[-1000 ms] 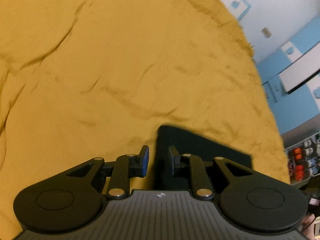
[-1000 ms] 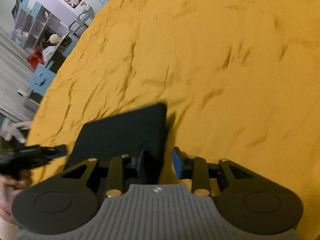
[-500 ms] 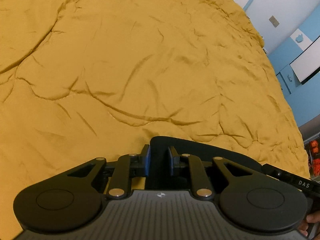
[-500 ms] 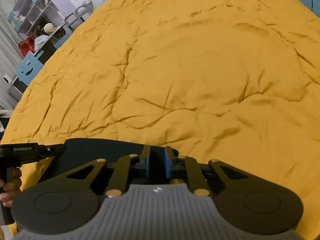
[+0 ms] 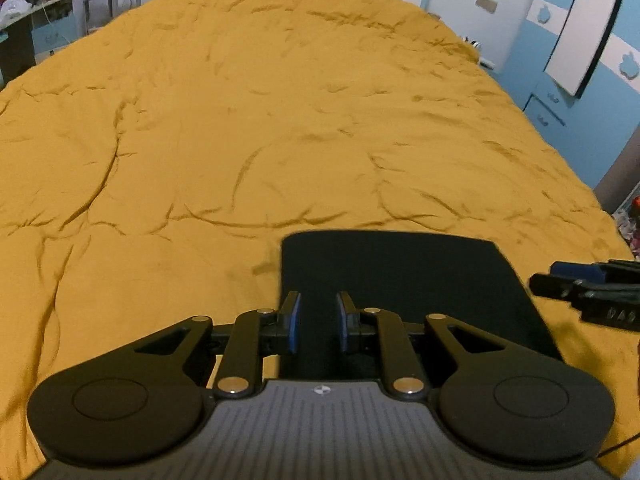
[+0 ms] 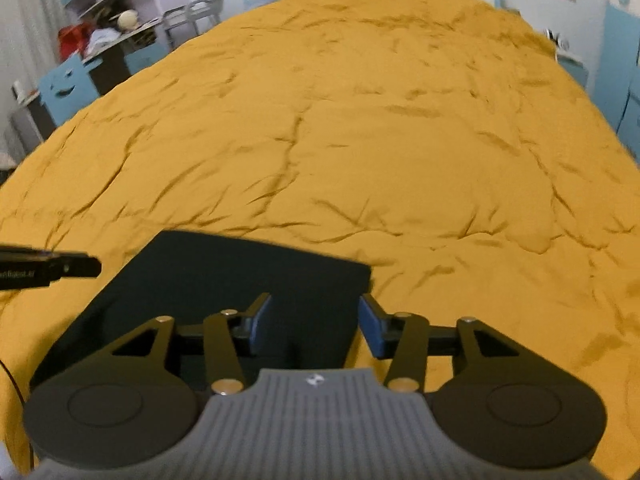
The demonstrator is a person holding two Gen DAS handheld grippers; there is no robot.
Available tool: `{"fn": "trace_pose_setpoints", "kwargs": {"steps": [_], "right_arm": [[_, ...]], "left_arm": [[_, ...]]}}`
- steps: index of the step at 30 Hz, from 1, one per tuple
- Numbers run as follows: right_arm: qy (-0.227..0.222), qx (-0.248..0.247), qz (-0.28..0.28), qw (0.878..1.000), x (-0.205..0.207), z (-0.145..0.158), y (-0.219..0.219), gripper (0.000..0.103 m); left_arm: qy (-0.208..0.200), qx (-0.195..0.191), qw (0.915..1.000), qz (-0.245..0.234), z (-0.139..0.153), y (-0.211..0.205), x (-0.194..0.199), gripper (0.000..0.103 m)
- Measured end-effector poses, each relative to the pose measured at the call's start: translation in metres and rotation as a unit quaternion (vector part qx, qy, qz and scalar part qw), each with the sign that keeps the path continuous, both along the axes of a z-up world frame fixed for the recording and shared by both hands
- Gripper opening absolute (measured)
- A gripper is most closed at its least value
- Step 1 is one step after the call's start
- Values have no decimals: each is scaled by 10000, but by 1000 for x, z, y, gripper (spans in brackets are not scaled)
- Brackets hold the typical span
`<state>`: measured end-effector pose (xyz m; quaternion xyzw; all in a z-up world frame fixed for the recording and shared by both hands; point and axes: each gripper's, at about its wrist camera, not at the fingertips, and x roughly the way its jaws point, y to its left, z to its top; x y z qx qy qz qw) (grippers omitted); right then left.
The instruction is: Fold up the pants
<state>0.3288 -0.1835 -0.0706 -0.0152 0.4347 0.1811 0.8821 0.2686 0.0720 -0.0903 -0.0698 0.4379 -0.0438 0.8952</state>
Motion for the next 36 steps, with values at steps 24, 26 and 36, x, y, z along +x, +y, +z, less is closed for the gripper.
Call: {"fn": "trace_pose_setpoints", "kwargs": {"steps": [24, 26, 36], "right_arm": [[-75, -598, 183, 9980, -146, -29, 18, 62], [-187, -500, 199, 9984, -150, -14, 15, 62], [-1576, -122, 150, 9873, -209, 66, 5, 82]], "left_arm": [[-33, 78, 9995, 300, -28, -26, -117, 20], [-242, 213, 9992, 255, -17, -28, -122, 21], [-2043, 1354, 9685, 447, 64, -62, -172, 92]]}}
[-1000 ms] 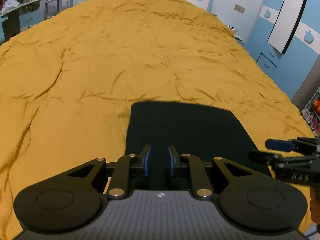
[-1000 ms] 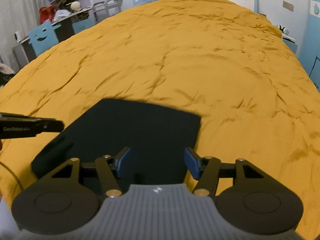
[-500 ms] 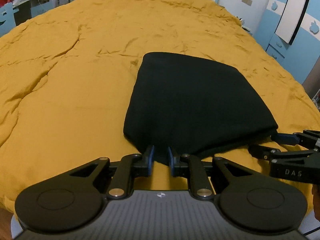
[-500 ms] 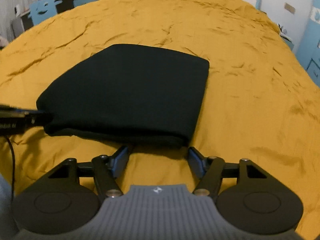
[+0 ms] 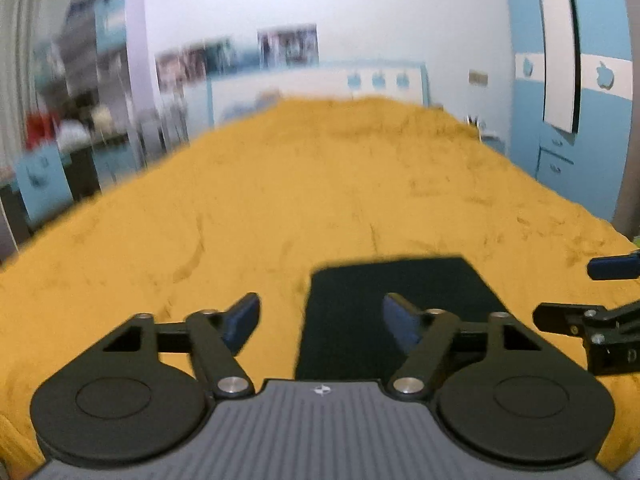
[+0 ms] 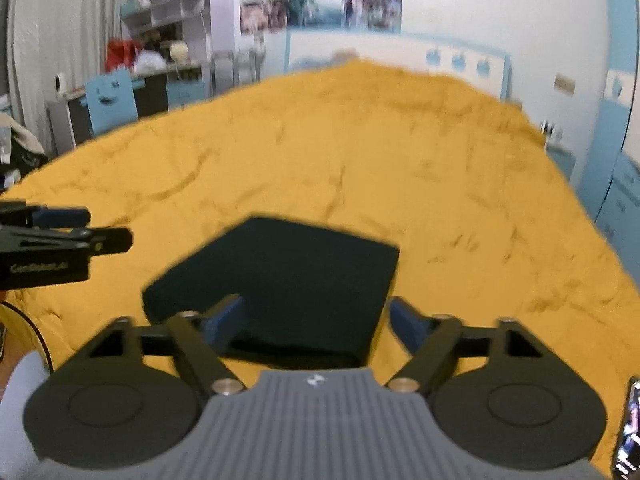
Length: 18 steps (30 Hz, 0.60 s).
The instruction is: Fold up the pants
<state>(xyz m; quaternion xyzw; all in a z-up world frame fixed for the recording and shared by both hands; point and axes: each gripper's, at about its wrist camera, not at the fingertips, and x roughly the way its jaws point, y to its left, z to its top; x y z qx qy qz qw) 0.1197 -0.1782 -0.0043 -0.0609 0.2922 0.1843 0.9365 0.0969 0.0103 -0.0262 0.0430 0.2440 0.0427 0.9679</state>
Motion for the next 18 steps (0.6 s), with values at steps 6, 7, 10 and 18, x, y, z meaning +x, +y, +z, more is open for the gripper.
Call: {"fn": "trace_pose_setpoints", "kwargs": {"steps": [6, 7, 10, 18], "right_arm": [[-659, 304, 49, 9974, -55, 13, -9, 82], [-713, 311, -1, 9970, -63, 14, -9, 82], [-669, 341, -3, 9972, -77, 14, -10, 82], [62, 295, -107, 9995, -91, -11, -12, 82]], "left_arm": [[-351, 51, 9993, 116, 7, -14, -28, 96], [-355, 27, 9993, 99, 5, -15, -32, 96], [-145, 1, 9999, 84, -1, -21, -37, 96], [386, 83, 9987, 316, -24, -31, -55, 96]]}}
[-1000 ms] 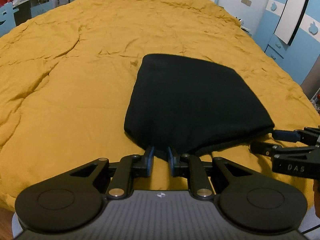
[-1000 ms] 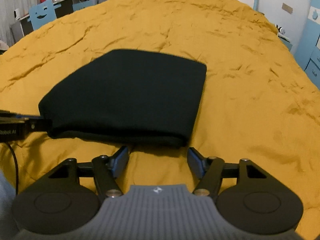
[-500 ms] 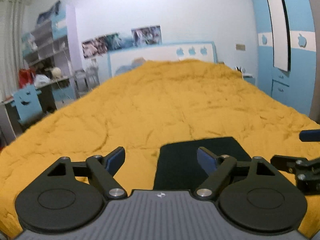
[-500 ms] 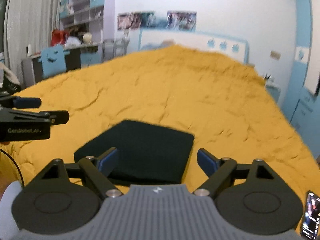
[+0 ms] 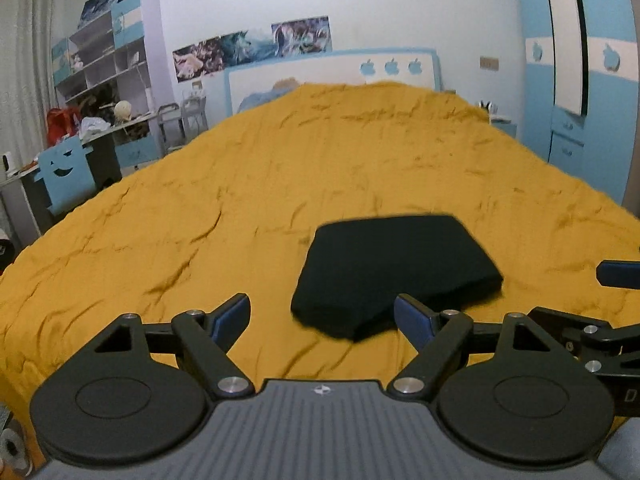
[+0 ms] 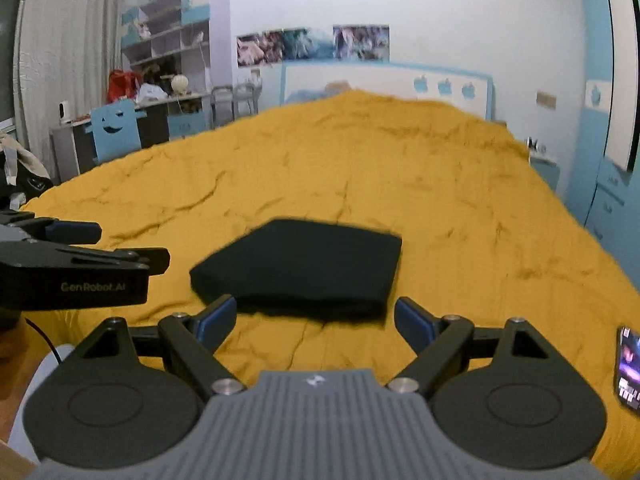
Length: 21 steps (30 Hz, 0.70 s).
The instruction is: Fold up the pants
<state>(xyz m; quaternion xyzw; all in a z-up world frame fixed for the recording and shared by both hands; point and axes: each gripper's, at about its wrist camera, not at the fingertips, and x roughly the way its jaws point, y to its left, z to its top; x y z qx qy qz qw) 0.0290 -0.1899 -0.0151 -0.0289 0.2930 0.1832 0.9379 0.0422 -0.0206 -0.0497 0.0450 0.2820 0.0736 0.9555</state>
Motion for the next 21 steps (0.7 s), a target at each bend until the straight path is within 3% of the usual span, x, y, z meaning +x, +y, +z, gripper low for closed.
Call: {"fn": "trace_pose_setpoints", "kwargs": {"steps": [6, 21], "right_arm": [[433, -96, -135, 9989, -3, -15, 0, 82], [613, -127, -194, 9979, -7, -24, 4, 82]], "left_arm": [[277, -23, 9996, 98, -11, 0, -9, 96], [451, -73, 9988, 183, -18, -5, -16, 96]]}}
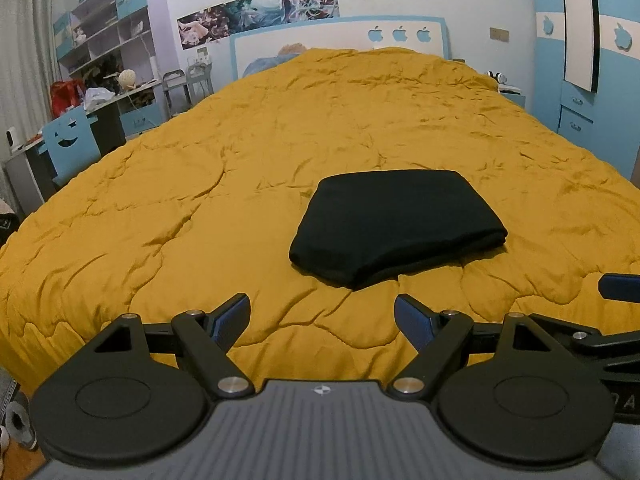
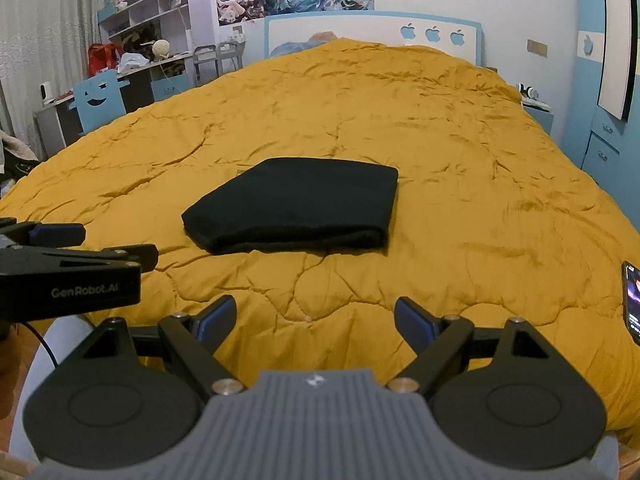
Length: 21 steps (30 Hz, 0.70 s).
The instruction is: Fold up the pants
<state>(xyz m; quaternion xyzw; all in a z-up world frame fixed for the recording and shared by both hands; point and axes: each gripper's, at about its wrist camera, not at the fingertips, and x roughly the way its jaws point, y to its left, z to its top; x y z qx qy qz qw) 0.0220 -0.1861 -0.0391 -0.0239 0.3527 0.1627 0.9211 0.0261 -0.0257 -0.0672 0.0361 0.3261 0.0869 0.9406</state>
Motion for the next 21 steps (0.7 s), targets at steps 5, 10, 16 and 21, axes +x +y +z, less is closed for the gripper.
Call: {"fn": "trace_pose_setpoints", "kwargs": {"steps": [5, 10, 16, 21], "right_arm": [[-40, -37, 61, 10000, 0, -1, 4, 82], [-23, -39, 52, 10000, 2, -1, 5, 82], [-25, -46, 49, 10000, 2, -2, 5, 82], [-46, -71, 24, 10000, 3, -2, 5, 82]], "left_arm": [[6, 31, 10000, 46, 0, -1, 1, 96], [-18, 50, 10000, 57, 0, -2, 1, 96], [-4, 49, 10000, 64, 1, -1, 0, 96], [-8, 42, 10000, 70, 1, 0, 1, 96]]}}
